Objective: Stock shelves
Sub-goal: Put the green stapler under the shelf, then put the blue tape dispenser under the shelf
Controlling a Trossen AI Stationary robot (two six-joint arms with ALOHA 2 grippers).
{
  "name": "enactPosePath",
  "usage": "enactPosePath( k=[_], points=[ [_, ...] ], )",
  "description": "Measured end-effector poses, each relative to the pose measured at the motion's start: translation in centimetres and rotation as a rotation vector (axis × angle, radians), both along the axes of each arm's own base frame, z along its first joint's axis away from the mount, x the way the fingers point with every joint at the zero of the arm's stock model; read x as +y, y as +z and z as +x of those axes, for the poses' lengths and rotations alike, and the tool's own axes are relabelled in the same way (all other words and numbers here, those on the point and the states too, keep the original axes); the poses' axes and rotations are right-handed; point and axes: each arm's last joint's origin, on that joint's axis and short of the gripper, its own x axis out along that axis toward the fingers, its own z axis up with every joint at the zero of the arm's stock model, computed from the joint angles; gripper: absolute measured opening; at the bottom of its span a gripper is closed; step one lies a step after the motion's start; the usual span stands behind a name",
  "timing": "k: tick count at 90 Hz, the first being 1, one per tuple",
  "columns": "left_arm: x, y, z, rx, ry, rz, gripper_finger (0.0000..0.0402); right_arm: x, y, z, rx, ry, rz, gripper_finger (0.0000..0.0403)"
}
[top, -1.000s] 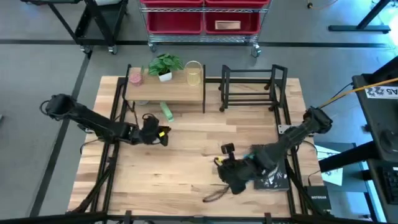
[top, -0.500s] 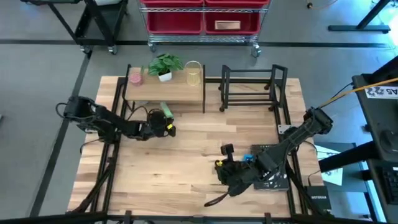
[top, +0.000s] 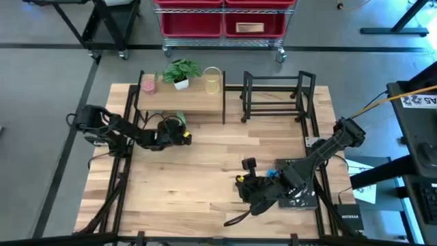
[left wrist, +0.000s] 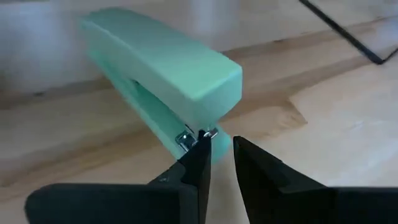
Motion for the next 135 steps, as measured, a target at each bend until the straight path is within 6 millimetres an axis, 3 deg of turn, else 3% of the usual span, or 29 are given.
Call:
enactPosePath(
  k=[35, 96, 113, 135],
  points=[
    [1.4, -0.2, -0.7, 0.129, 0.024, 0.043, 0.0054, -0.3, 0.1, 0.5, -0.02, -0.005, 0.007, 0.0],
    [3.7, 0.4, -0.4, 0.084, 0.011, 0.064, 0.0054, -0.6, 0.1, 0.7, -0.02, -0.015, 0.008, 0.0],
    [2.4, 0.6, -0.1, 0.059, -0.035, 0.048, 0.0054, -0.6, 0.1, 0.6, -0.018, -0.032, 0.02, 0.0],
    [-1.5, 1.9, -0.3, -0.009, -0.132, -0.018, 0.0054, 0.2, 0.4, -1.3, 0.047, -0.058, 0.038, 0.0]
  ],
)
